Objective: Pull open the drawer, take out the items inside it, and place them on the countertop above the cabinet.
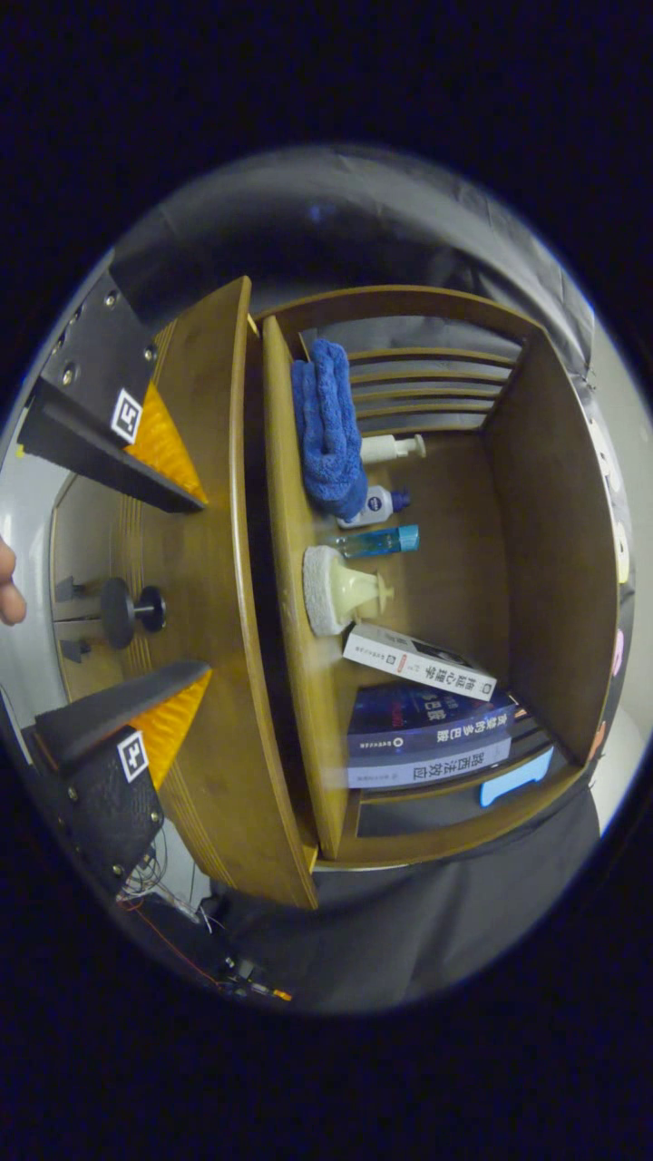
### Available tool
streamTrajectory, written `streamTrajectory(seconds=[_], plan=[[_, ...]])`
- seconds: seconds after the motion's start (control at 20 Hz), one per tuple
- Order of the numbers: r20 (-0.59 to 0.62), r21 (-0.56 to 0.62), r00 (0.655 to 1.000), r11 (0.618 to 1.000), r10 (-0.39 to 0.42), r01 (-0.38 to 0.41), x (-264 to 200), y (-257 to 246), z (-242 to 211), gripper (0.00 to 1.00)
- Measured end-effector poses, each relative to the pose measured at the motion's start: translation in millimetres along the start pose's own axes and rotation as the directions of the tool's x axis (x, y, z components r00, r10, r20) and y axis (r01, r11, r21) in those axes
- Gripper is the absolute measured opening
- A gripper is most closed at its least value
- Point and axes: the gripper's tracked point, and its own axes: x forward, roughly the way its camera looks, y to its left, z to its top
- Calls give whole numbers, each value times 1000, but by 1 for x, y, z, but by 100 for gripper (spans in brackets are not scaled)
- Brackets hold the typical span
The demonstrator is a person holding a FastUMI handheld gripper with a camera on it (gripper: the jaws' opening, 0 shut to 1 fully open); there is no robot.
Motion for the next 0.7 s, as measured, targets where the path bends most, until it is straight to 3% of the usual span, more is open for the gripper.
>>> streamTrajectory(seconds=[0.7], plan=[[-51,-42,999,999,1,-4,33,4,2,99]])
